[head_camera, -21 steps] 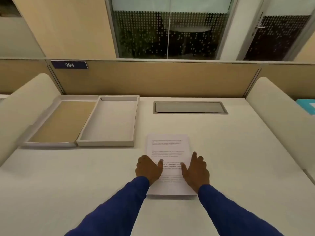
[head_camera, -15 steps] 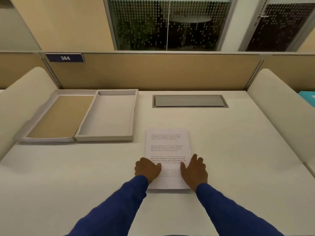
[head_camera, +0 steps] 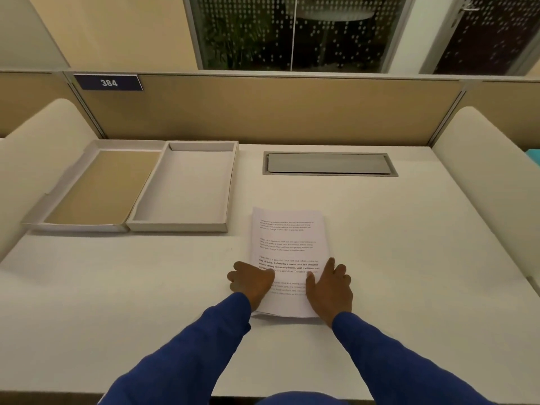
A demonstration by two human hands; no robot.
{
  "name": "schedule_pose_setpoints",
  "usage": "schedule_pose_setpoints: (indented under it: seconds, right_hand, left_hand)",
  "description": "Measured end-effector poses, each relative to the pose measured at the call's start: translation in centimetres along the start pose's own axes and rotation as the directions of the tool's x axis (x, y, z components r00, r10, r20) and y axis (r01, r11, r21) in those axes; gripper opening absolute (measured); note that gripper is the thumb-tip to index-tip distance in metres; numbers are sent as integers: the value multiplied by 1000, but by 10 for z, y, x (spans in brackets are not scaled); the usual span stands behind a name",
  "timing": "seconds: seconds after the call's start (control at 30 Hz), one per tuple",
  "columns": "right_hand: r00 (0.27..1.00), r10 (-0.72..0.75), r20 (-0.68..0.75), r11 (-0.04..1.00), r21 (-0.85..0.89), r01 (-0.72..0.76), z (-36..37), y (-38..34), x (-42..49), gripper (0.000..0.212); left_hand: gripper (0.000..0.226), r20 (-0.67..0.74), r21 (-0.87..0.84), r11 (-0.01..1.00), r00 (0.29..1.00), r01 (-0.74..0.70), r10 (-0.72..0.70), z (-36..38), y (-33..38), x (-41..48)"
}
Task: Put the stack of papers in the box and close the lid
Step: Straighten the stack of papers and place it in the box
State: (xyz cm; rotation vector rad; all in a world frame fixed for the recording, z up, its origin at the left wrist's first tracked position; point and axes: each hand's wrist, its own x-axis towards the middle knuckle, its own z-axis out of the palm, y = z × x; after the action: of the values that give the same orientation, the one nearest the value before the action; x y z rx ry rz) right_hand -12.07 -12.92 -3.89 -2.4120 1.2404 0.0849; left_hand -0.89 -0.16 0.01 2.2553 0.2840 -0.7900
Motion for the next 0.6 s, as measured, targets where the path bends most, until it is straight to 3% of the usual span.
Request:
schedule_pose_setpoints:
  seconds: [0.2, 0.37, 0.6]
  right_hand:
    - [1000, -2, -19, 1000, -14, 2, 4, 1, 2, 74]
    - [999, -9, -34, 1000, -27, 8, 6, 3, 3, 75]
    - [999, -19, -38, 999, -45, 18, 7, 6, 4, 76]
  left_hand:
    - [67, 128, -224, 974, 992, 41, -13, -6, 0, 7]
    - [74, 130, -150, 989, 991, 13, 6, -9, -5, 10]
    - [72, 226, -332, 943, 973, 28, 51, -12, -5, 24]
